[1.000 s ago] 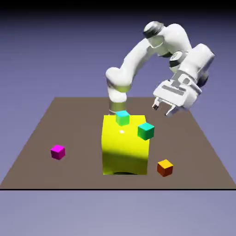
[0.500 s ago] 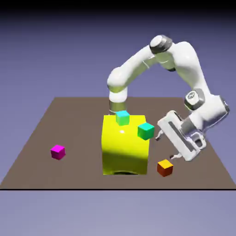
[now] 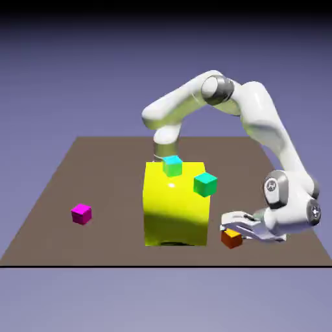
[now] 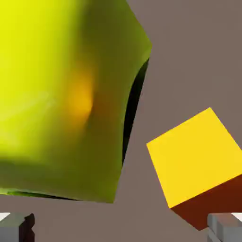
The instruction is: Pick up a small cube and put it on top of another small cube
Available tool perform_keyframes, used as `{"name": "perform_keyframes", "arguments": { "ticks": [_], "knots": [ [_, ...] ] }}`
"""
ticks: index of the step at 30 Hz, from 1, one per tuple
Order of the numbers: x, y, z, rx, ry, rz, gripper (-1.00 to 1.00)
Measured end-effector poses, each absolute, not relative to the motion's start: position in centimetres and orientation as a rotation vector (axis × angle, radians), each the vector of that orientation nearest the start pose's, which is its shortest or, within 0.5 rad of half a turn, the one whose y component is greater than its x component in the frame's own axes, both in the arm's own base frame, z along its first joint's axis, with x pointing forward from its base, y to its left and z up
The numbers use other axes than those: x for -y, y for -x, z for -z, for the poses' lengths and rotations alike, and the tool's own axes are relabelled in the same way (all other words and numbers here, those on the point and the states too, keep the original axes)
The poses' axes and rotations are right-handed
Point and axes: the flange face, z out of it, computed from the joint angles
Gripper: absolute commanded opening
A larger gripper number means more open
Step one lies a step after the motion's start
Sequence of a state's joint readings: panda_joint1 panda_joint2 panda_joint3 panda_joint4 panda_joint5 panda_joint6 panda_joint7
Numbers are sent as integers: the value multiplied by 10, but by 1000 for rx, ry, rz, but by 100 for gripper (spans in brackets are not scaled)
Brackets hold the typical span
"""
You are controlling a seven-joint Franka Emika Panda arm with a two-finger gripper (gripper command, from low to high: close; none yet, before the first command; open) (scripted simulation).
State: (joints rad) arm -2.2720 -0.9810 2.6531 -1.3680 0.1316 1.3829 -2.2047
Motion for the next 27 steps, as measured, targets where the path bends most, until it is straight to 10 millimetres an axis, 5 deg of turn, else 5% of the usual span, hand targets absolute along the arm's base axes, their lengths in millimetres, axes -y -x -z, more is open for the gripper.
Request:
{"name": "perform_keyframes", "arguments": {
  "ticks": [7, 14, 15, 17, 23, 27],
  "knots": [
    [-293, -547, -129, -3695, -524, 1222, 0],
    [-273, -512, -84, -3695, -524, 1222, 0],
    [-272, -511, -82, -3695, -524, 1222, -100],
    [-272, -511, -82, -3694, -522, 1223, -100],
    [-292, -546, -127, -3693, -522, 1224, -100],
    [-278, -554, -207, -3643, -340, 1285, -100]
  ]
}}
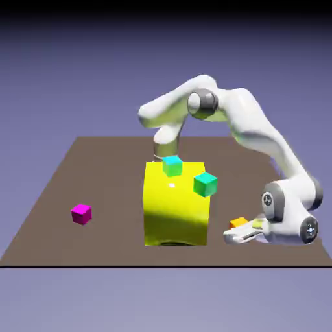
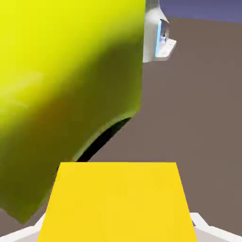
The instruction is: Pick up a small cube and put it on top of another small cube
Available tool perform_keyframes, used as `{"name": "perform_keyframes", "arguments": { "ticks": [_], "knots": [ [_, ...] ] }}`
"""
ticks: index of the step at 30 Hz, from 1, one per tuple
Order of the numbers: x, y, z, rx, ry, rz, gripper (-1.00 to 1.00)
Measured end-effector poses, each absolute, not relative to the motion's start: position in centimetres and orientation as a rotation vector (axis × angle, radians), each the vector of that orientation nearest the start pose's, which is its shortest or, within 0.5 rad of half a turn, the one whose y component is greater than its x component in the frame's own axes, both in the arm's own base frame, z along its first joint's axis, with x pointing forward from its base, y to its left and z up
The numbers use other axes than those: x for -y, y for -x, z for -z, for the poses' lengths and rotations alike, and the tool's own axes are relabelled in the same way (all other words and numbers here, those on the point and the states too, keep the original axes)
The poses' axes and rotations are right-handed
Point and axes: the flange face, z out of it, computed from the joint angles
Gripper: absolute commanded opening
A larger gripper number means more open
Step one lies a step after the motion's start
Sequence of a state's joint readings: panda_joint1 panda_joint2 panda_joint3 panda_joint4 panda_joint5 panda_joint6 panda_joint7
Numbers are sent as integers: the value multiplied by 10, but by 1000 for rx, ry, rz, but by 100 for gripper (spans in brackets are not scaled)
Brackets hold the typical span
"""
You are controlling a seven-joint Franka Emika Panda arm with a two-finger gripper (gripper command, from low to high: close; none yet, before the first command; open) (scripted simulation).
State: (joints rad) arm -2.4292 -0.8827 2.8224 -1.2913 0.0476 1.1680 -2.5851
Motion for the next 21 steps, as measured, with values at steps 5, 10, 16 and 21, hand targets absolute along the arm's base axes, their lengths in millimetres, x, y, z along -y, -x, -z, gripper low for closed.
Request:
{"name": "perform_keyframes", "arguments": {
  "ticks": [5, 10, 16, 21],
  "knots": [
    [-250, -552, -309, 2285, 100, -854, -100],
    [-214, -537, -400, 2285, 17, -875, -100],
    [-194, -519, -369, 2285, 18, -876, -100],
    [-185, -507, -353, 2284, 18, -874, 100]
  ]
}}
